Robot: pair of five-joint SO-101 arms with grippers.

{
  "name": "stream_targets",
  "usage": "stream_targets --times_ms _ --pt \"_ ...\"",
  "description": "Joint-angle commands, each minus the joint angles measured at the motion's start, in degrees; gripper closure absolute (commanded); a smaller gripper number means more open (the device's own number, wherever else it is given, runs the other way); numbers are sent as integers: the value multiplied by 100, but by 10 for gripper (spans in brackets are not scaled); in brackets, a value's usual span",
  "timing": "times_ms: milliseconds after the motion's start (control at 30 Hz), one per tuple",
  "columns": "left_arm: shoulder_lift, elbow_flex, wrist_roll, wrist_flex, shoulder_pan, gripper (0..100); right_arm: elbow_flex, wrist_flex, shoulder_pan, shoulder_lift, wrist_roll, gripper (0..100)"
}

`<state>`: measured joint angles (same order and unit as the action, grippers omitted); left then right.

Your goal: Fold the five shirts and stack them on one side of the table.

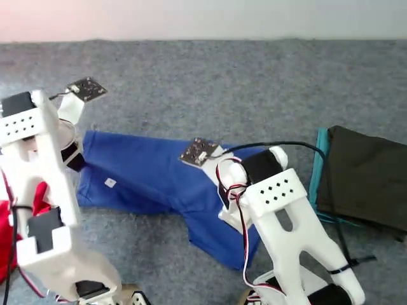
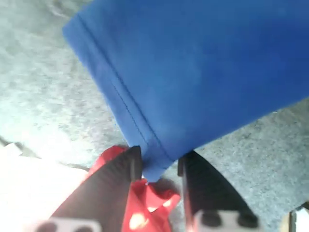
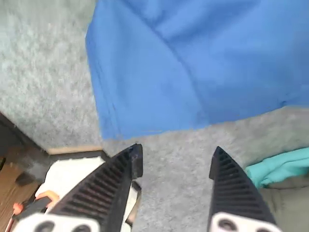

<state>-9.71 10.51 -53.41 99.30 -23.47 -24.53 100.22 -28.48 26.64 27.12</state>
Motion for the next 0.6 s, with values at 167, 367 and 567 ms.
stream_targets --times_ms 167,367,567 --pt "1371 198 -26 114 -26 858 571 -532 444 119 -26 768" --pt "1582 -400 -35 123 -44 825 563 -532 602 119 -26 768" --pt "1618 -514 422 -97 9 805 352 -1253 910 -84 -44 768"
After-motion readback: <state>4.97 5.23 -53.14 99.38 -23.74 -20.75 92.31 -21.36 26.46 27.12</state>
